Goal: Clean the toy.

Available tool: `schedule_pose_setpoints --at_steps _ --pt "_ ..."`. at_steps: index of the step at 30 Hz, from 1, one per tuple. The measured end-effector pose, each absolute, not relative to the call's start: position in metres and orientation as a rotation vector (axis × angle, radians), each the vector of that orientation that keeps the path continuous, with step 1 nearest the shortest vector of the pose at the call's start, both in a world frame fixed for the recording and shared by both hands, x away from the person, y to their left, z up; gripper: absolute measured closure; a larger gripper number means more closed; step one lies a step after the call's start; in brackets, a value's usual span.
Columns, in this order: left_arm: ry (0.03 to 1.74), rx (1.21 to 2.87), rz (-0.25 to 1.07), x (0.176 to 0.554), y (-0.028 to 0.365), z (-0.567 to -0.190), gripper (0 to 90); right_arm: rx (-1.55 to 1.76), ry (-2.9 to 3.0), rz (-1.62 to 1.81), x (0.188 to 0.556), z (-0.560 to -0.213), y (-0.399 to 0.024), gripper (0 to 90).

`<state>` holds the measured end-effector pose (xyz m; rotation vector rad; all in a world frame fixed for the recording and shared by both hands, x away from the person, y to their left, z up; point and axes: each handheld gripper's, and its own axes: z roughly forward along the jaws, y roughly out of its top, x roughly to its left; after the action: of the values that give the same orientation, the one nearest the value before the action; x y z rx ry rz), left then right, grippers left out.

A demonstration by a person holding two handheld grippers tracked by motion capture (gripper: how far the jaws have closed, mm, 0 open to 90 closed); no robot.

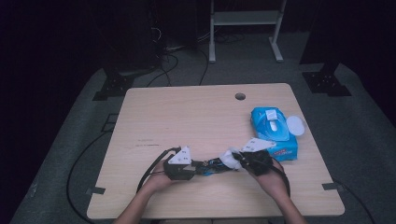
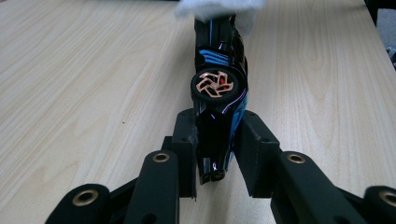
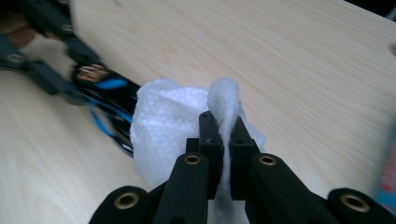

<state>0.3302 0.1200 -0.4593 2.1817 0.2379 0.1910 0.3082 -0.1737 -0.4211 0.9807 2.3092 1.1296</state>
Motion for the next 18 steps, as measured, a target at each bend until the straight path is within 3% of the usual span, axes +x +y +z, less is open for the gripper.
schedule_pose_setpoints --at_steps 4,10,18 --pt "0.24 2.181 0.189 0.331 0.12 -0.46 70.0 1.014 2.292 1.207 0.309 -0.416 -0.185 87.7" --pt "0.242 2.182 0.195 0.33 0.12 -0.46 69.9 0.913 2.379 1.198 0.304 -0.423 -0.16 87.5" --pt "0.243 2.177 0.187 0.332 0.121 -0.46 70.0 1.069 2.308 1.193 0.31 -0.425 -0.199 87.6"
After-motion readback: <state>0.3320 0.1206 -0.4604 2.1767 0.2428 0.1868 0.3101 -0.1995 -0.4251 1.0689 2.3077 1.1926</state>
